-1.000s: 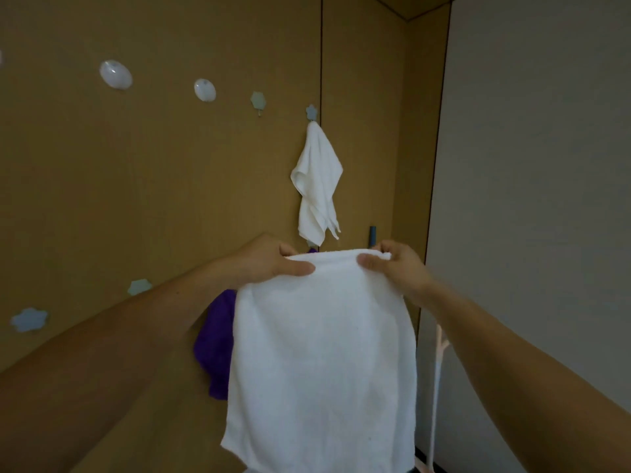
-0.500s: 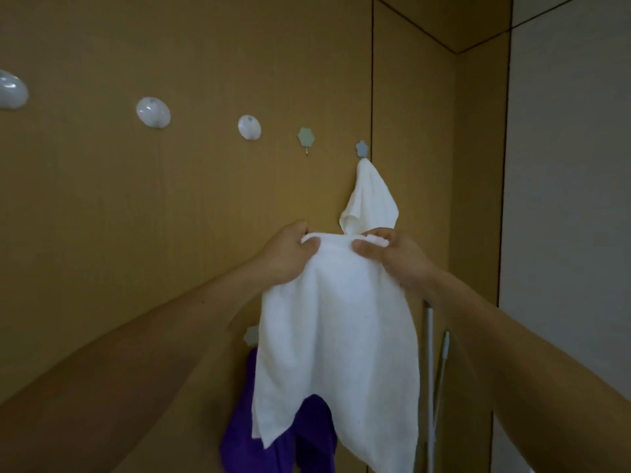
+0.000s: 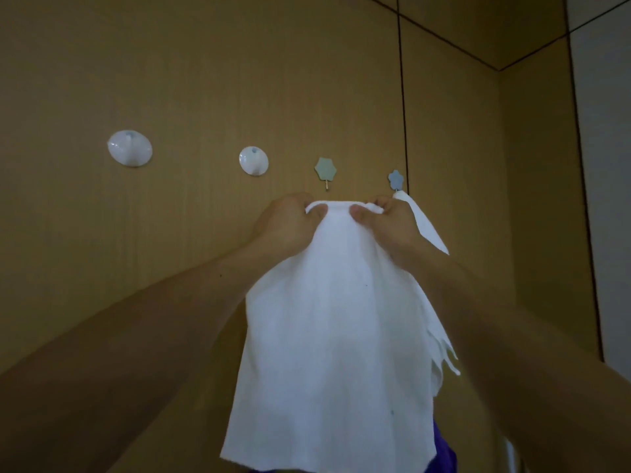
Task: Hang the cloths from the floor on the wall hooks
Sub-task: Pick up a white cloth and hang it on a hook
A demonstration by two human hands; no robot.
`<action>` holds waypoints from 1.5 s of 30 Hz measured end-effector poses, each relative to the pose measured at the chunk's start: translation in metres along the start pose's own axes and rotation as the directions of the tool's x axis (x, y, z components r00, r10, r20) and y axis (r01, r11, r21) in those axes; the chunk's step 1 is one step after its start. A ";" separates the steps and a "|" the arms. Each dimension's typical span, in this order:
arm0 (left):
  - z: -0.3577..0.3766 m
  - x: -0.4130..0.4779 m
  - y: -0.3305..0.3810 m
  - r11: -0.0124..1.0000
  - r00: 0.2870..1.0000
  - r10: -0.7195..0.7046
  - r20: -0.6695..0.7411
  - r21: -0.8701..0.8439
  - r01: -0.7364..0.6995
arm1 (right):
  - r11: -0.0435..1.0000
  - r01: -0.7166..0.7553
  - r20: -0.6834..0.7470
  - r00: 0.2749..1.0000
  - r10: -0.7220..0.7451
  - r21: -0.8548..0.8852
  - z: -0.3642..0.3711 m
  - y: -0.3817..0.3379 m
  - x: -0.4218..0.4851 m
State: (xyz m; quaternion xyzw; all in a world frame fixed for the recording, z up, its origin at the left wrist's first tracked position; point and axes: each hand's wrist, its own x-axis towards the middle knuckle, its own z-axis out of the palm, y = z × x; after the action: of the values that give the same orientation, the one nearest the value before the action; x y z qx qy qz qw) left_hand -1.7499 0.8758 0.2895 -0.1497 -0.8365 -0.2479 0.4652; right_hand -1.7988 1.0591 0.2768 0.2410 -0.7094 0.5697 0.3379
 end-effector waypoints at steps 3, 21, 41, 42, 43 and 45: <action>0.010 0.041 -0.006 0.988 0.997 0.033 -0.073 0.153 -0.022 | 0.997 0.077 -0.026 0.997 -0.077 0.014 0.010 0.007 0.046; 0.045 0.116 -0.007 0.816 0.992 -0.071 -0.104 0.566 0.118 | 0.978 0.165 -0.051 0.986 -0.160 0.128 0.043 0.056 0.143; 0.060 0.070 -0.016 0.674 0.950 0.311 0.004 0.704 -0.223 | 0.852 0.426 0.047 0.900 -0.433 -0.305 0.048 0.062 0.092; 0.061 0.072 -0.014 0.740 0.955 0.296 -0.030 0.639 -0.209 | 0.853 0.418 0.039 0.903 -0.428 -0.314 0.049 0.058 0.091; 0.061 0.075 -0.011 0.786 0.961 0.267 -0.063 0.591 -0.180 | 0.849 0.415 0.038 0.903 -0.427 -0.328 0.050 0.056 0.092; 0.060 0.083 -0.006 0.812 0.977 0.204 -0.063 0.568 -0.133 | 0.848 0.409 0.057 0.908 -0.416 -0.337 0.051 0.052 0.096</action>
State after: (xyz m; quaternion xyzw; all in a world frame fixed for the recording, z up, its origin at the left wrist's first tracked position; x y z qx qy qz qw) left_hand -1.8377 0.9058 0.3320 -0.0650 -0.8259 0.0419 0.5585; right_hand -1.9094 1.0262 0.3094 0.3202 -0.7257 0.3545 0.4952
